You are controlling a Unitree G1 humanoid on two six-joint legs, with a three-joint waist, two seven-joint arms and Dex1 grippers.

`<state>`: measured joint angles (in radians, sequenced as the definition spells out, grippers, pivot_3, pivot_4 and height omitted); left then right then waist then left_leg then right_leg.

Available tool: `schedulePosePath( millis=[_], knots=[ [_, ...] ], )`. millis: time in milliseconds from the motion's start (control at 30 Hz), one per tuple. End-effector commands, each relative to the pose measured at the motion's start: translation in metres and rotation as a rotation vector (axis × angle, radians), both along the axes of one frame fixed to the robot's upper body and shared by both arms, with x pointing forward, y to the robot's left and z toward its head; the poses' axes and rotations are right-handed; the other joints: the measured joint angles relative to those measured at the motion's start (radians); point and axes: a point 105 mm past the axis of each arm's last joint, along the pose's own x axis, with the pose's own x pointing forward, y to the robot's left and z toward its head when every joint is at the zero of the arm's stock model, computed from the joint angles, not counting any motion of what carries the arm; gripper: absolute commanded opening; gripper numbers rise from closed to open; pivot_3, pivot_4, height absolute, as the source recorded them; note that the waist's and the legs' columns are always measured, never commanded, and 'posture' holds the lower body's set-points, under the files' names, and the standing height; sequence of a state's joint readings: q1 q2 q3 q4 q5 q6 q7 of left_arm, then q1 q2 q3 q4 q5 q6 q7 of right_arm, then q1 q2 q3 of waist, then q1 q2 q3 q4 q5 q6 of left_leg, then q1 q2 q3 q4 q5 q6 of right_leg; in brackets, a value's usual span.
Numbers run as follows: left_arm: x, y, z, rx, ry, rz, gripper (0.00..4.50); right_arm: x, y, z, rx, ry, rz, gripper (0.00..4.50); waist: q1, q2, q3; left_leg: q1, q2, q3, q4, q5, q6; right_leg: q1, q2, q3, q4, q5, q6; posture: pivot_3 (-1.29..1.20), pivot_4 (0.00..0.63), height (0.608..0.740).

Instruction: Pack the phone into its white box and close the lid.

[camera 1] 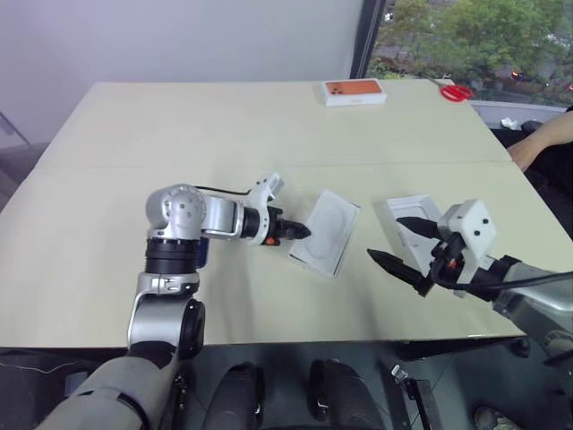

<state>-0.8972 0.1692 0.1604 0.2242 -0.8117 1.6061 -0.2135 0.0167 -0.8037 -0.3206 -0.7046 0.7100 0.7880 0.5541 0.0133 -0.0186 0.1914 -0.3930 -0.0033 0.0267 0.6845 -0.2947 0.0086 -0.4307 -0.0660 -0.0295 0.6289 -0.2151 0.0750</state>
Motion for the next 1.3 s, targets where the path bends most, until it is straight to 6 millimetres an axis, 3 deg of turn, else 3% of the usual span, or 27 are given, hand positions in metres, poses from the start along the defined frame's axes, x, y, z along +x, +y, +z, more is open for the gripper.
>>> schedulePosePath(
  millis=[33, 67, 333, 433, 500, 667, 800, 967, 1300],
  knots=[
    [-0.004, -0.001, 0.007, -0.022, -0.020, -0.028, 2.90, -0.003, 0.009, 0.011, -0.001, -0.058, 0.034, 4.50, 0.000, 0.000, 0.000, 0.000, 0.000, 0.000, 0.000, 0.000, 0.000, 0.000, 0.000, 0.000, 0.000, 0.000, 0.000, 0.00, 0.150, 0.740],
    [-0.004, 0.001, 0.010, -0.034, -0.026, -0.029, 3.35, -0.003, 0.010, 0.011, 0.000, -0.058, 0.037, 4.50, -0.001, 0.000, 0.000, 0.000, 0.000, 0.000, 0.000, 0.000, 0.000, 0.000, 0.000, 0.000, 0.000, 0.000, 0.000, 0.00, 0.150, 0.740],
    [0.003, 0.030, 0.045, -0.128, -0.161, 0.025, 3.35, 0.010, 0.024, 0.012, -0.013, -0.078, 0.036, 4.50, -0.002, 0.000, 0.000, 0.000, 0.000, 0.000, 0.000, 0.000, 0.000, 0.000, 0.000, 0.000, 0.000, 0.000, 0.000, 0.00, 0.150, 0.740],
    [0.018, 0.054, 0.070, -0.149, -0.453, 0.134, 3.38, 0.019, 0.032, 0.010, -0.011, -0.062, 0.037, 3.57, -0.003, 0.000, 0.000, 0.000, 0.000, 0.000, 0.000, 0.000, -0.001, 0.000, 0.000, 0.000, 0.000, 0.000, 0.000, 0.00, 0.150, 0.740],
    [0.019, 0.074, 0.080, -0.126, -0.647, 0.156, 3.38, 0.029, 0.041, 0.006, -0.018, -0.036, 0.026, 2.63, -0.007, 0.000, 0.000, 0.001, 0.000, 0.001, -0.001, 0.001, -0.002, 0.000, 0.000, 0.001, 0.000, 0.000, -0.001, 0.00, 0.150, 0.740],
    [-0.003, 0.088, 0.059, 0.013, -0.878, -0.059, 3.38, 0.055, 0.053, -0.007, -0.064, 0.031, -0.050, 0.05, -0.004, 0.001, 0.000, 0.001, 0.001, 0.001, -0.002, 0.003, -0.005, -0.001, -0.001, 0.002, 0.000, -0.002, -0.006, 0.00, 0.150, 0.740],
    [-0.034, 0.096, 0.031, 0.066, -0.942, -0.290, 3.38, 0.082, 0.060, -0.022, -0.152, 0.078, -0.155, 0.05, -0.001, 0.001, 0.000, -0.003, -0.001, 0.001, -0.002, 0.003, -0.005, -0.003, -0.007, 0.000, -0.001, -0.003, -0.007, 0.00, 0.150, 0.740],
    [-0.056, 0.106, 0.013, 0.050, -0.935, -0.407, 3.38, 0.104, 0.058, -0.037, -0.197, 0.136, -0.248, 0.05, -0.002, 0.001, 0.000, -0.011, -0.002, 0.002, 0.000, 0.003, -0.004, -0.010, -0.009, -0.001, -0.002, -0.002, -0.008, 0.00, 0.150, 0.740],
    [-0.060, 0.105, 0.012, 0.020, -0.924, -0.381, 3.38, 0.132, 0.054, -0.049, -0.191, 0.157, -0.373, 0.05, -0.012, 0.001, 0.000, -0.012, -0.002, 0.001, 0.000, 0.003, -0.003, -0.012, -0.004, -0.002, 0.001, 0.001, -0.003, 0.00, 0.150, 0.740]
  ],
)
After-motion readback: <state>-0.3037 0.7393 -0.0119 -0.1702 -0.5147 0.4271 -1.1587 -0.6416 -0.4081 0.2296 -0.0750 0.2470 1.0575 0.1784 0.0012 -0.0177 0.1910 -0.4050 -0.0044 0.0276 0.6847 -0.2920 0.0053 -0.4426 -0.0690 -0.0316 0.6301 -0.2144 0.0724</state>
